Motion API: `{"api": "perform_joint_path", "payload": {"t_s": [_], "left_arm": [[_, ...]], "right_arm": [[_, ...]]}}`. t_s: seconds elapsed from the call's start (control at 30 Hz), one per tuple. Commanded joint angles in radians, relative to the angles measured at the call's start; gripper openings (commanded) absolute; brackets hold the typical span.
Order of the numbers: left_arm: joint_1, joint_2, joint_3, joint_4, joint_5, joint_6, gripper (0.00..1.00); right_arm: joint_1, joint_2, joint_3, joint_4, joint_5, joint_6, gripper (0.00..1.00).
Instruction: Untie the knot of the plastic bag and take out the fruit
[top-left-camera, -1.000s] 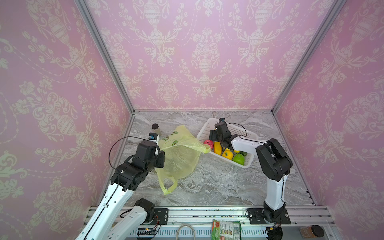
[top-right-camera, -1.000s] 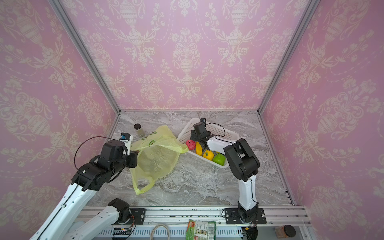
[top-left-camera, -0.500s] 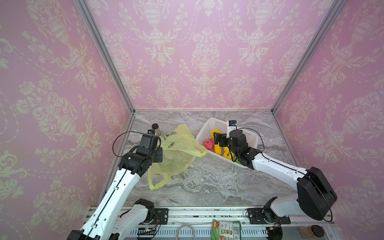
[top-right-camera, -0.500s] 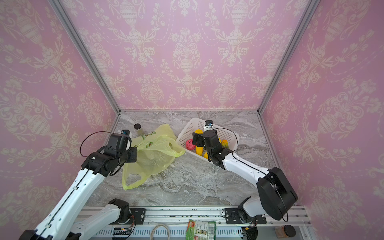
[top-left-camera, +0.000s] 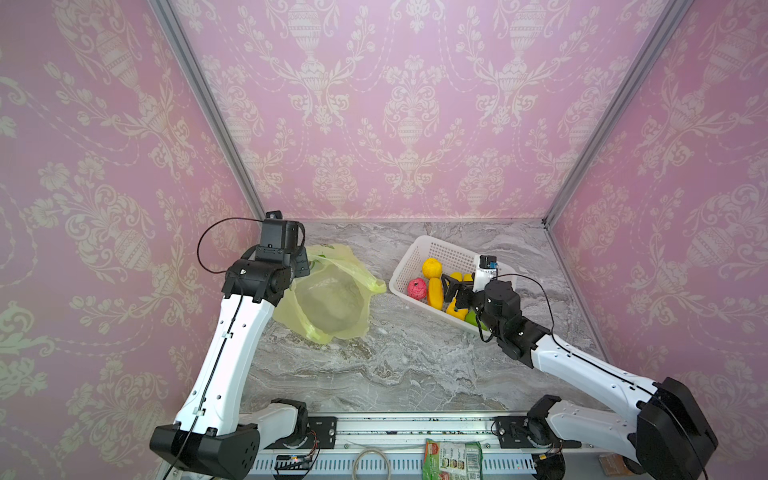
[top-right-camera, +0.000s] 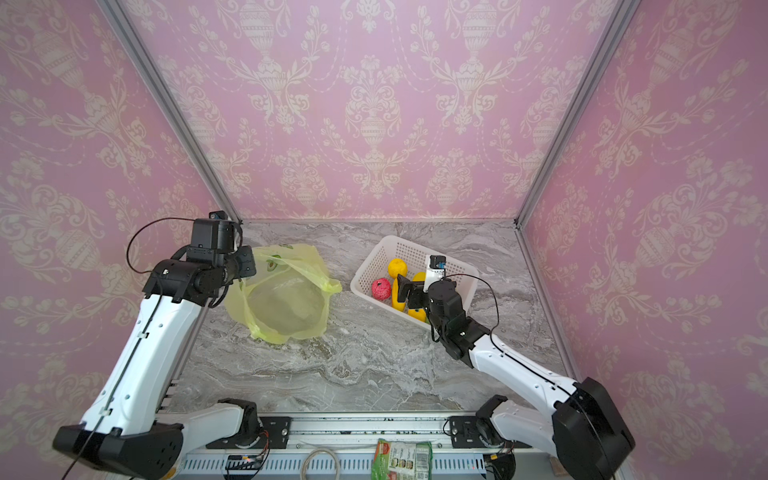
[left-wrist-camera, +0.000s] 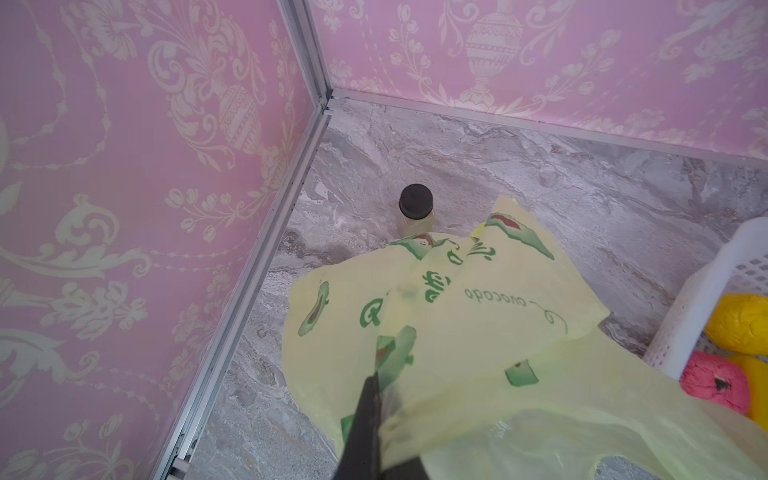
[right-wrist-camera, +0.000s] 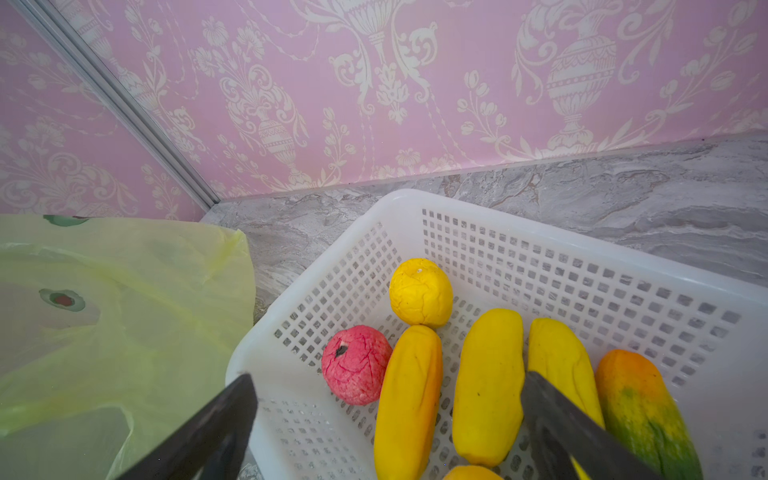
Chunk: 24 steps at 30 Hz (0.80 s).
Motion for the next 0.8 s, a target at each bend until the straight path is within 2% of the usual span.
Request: {"api": "perform_joint_path", "payload": {"t_s": [0.0, 0.23, 0.37, 0.5, 0.77], "left_arm": [[0.074, 0.026, 0.025, 0.010, -0.039, -0.048, 0.00], [0.091, 0.052, 0.001, 0.086, 0.183, -0.082, 0.00], [0.068, 0.074, -0.016, 0.147, 0.389, -0.099, 0.00], [-0.005, 0.080, -0.017, 0.167, 0.406, -0.105, 0.00], [-0.007, 0.089, -0.038, 0.214, 0.447, -0.163, 0.01]], "right_arm": [[-0.005, -0.037, -0.031, 0.031, -0.016, 0.003, 1.00], [-0.005, -0.066, -0.062, 0.073, -0.021, 0.003, 1.00], [-0.006, -0.041, -0.052, 0.077, -0.025, 0.004, 1.00], [-0.005, -0.001, -0.033, 0.079, -0.030, 0.010, 1.00], [-0.006, 0.054, 0.004, 0.063, -0.037, 0.013, 1.00]]}}
